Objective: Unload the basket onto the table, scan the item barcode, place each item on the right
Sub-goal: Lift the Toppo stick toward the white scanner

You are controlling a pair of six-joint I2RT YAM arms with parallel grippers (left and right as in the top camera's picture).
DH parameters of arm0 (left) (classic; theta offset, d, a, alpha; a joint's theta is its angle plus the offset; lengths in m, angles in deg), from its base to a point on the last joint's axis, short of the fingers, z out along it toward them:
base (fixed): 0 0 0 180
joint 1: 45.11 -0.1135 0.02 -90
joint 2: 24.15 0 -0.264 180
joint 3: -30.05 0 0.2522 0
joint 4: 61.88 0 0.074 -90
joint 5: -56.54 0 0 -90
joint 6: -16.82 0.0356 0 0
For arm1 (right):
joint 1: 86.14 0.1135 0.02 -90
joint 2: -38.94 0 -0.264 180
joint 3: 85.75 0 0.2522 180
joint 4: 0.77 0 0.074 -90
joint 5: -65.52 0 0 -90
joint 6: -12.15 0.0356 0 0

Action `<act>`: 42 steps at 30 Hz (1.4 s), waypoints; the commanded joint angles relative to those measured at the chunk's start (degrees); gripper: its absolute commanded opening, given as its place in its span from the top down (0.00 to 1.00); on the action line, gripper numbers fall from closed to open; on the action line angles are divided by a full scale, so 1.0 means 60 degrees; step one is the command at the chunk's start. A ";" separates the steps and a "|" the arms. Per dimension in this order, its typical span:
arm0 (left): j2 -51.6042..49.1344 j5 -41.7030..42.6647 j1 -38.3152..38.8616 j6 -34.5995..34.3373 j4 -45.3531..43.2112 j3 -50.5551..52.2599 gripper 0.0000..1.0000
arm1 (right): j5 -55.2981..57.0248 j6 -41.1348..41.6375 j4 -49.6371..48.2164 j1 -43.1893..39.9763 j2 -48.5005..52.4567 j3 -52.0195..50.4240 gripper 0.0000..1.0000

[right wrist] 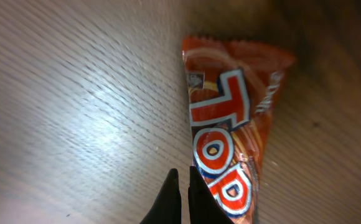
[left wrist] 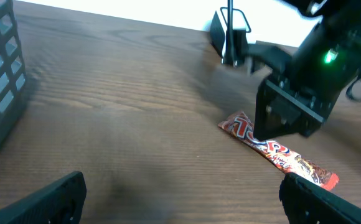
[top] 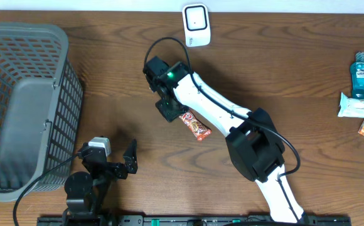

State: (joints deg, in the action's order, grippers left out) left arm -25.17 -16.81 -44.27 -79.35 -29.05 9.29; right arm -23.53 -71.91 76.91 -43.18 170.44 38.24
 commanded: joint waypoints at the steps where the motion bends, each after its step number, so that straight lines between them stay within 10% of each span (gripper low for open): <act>1: 0.0007 0.0146 -0.0040 -0.0022 0.0182 0.0146 0.02 | 0.0000 0.0157 -0.0277 0.0015 0.0000 -0.0492 0.99; 23: 0.0007 0.0146 -0.0040 -0.0022 0.0182 0.0146 0.02 | 0.2648 0.1464 -0.0251 -0.0572 -0.0004 0.0452 0.99; 42: 0.0007 0.0146 -0.0040 -0.0022 0.0182 0.0146 0.01 | 0.1082 -0.0557 -0.0827 -0.1716 0.0401 -0.0769 0.99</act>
State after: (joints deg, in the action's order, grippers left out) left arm -25.17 -16.81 -44.27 -79.35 -29.05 9.29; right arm -13.45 -72.66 72.93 -52.09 170.81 35.40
